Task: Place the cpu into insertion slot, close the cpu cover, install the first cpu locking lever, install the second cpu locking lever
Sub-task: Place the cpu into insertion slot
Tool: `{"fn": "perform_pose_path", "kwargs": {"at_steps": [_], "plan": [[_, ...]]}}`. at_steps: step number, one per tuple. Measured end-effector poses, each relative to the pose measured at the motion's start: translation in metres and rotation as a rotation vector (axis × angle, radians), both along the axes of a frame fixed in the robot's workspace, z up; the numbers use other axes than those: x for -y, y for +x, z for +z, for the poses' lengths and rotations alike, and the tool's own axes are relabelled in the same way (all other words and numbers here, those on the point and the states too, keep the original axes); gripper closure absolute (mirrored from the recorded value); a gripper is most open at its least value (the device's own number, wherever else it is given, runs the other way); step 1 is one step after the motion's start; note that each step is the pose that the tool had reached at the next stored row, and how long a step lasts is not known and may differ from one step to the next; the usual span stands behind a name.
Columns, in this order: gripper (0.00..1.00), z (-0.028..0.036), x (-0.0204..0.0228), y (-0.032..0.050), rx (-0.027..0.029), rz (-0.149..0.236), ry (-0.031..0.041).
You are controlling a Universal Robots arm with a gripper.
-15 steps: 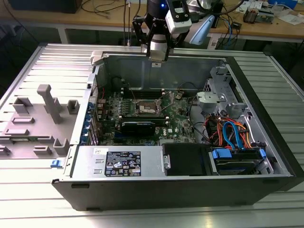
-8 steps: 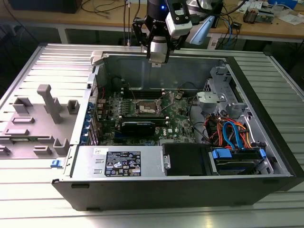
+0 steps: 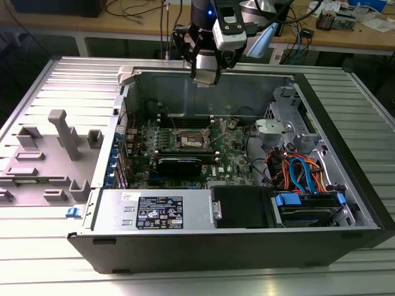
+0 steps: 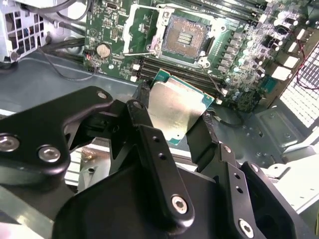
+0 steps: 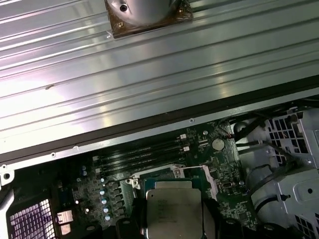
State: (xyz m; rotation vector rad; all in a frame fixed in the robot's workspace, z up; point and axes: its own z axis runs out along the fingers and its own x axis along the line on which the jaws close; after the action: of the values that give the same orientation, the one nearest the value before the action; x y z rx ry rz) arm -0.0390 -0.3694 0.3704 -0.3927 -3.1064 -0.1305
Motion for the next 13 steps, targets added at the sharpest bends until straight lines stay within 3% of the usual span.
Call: {"fn": "perform_pose_path", "kwargs": {"at_steps": [8, 13], "plan": [[0.45, -0.0040, 0.0005, 0.0001, -0.0004, -0.117, -0.0004], [0.45, -0.0042, 0.0006, 0.0001, -0.0004, -0.134, -0.0003]]}}
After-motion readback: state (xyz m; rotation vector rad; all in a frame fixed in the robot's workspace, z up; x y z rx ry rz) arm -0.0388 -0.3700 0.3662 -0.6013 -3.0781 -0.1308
